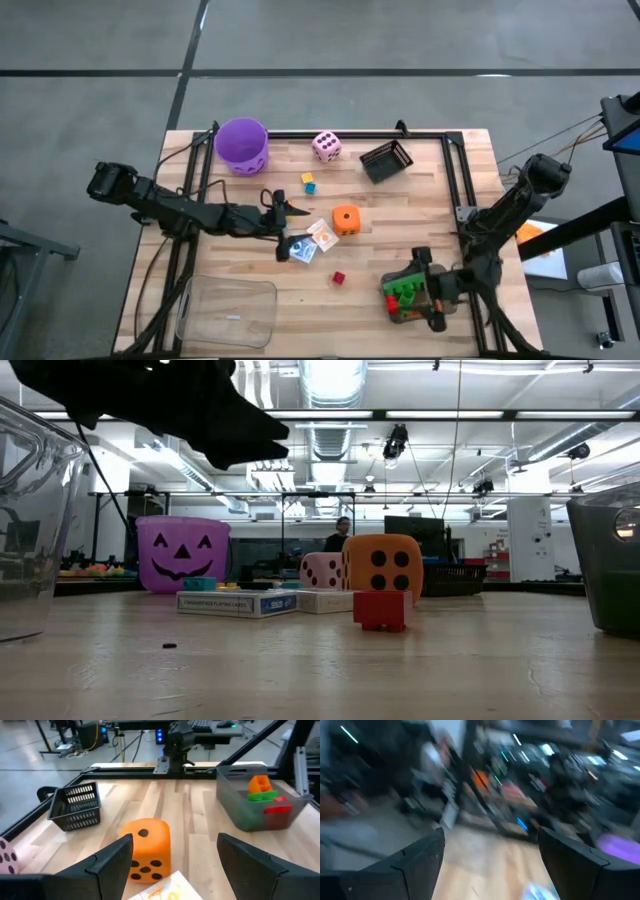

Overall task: Pick & Place Toys
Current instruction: Put the yellow game piece into the black bin

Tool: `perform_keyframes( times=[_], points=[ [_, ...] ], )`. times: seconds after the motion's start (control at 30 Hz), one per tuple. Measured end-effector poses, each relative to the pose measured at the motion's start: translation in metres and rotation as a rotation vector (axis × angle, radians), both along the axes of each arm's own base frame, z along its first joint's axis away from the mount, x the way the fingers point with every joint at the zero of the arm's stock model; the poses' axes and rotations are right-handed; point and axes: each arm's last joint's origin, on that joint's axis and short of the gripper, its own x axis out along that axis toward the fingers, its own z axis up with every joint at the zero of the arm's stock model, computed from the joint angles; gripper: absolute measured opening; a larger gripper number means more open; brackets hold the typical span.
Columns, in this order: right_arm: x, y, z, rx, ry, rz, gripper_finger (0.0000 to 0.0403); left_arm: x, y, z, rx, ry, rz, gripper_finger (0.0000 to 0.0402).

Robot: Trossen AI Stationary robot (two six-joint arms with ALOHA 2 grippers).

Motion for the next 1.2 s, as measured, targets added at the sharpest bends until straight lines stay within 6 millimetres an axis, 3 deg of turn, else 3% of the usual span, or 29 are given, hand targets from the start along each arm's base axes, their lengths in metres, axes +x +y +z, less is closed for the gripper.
perform_keyframes(
  times=[0.1, 0.27, 0.6, 0.77, 1.2],
  points=[
    [-0.005, -0.017, -0.016, 0.05, -0.098, 0.058, 0.0314, 0.004, 0.006, 0.0, -0.027, 0.003, 0.034, 0.0289],
    [-0.014, -0.041, -0.035, 0.076, -0.124, 0.013, 0.0315, 0.006, 0.029, -0.005, -0.1, 0.083, 0.149, 0.0289],
    [-0.019, -0.053, -0.035, 0.089, -0.133, -0.009, 0.0315, -0.002, 0.089, -0.005, -0.305, 0.43, 0.491, 0.0289],
    [-0.019, -0.052, -0.035, 0.1, -0.122, -0.006, 0.0315, -0.006, 0.093, -0.007, -0.44, 0.526, 0.569, 0.0289],
    [-0.018, -0.054, -0.034, 0.131, -0.112, -0.053, 0.0315, -0.004, 0.09, -0.015, -0.647, 0.554, 0.61, 0.0289]
  ],
)
